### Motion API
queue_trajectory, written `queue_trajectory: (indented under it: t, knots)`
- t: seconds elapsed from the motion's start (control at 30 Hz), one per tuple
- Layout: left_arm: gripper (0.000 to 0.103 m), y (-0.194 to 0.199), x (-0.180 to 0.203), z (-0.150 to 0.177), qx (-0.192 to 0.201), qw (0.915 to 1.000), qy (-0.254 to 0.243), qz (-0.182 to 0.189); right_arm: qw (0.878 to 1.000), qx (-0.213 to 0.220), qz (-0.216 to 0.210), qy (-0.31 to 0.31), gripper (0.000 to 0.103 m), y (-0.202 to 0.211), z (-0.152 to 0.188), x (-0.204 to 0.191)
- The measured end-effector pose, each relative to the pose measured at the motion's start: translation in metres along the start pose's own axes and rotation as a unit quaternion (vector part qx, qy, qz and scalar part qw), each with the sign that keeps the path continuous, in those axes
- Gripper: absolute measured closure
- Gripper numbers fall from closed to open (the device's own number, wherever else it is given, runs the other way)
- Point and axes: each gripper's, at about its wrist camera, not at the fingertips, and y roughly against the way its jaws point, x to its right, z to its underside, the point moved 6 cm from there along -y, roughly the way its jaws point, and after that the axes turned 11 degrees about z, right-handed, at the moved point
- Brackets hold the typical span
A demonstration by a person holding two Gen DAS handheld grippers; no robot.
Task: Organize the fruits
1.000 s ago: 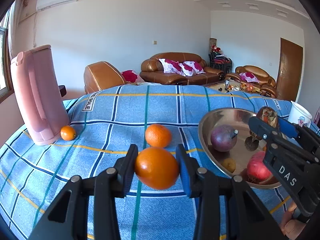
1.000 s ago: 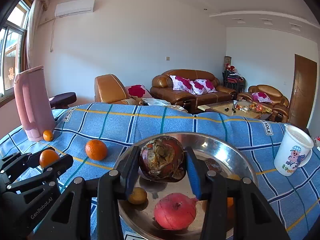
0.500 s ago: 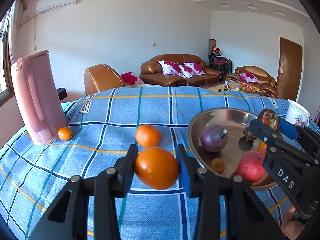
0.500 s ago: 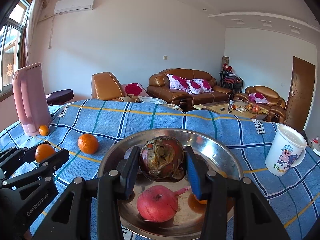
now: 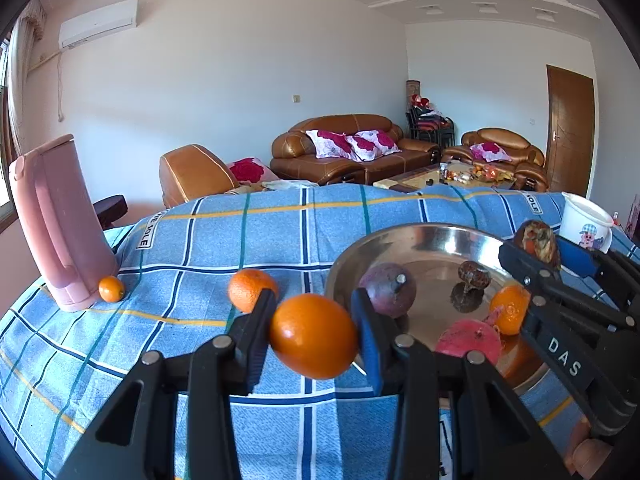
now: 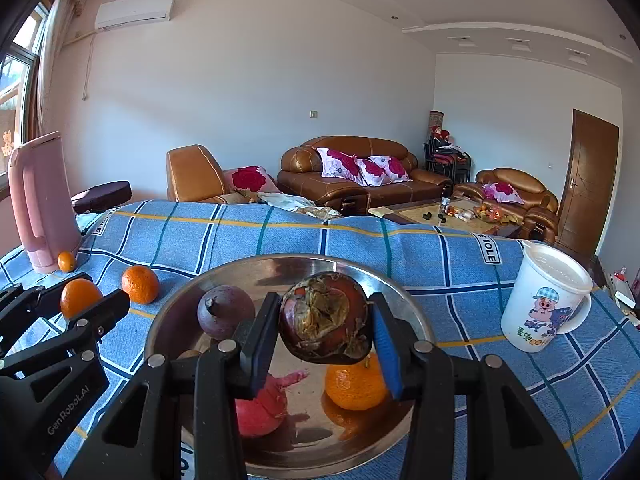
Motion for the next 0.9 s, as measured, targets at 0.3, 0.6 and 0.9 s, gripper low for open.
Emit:
queue_trajectory:
  t: [0.3, 0.6, 0.9]
  knots:
    - [0.062, -0.01, 0.017, -0.007, -0.001, 0.9999, -0.006, 0.009, 1.0, -0.004, 0.018, -0.015, 0.056, -0.011, -0.002, 0.029]
    - [0.062, -0.024, 0.039, -0.02, 0.004, 0.9996, -0.016, 0.023, 0.999, -0.011, 0.033, -0.034, 0.056, -0.025, -0.005, 0.051]
    - [0.062, -0.044, 0.054, -0.031, -0.001, 0.9992, -0.005, 0.039, 0.998, -0.014, 0.047, -0.048, 0.056, -0.043, -0.011, 0.065]
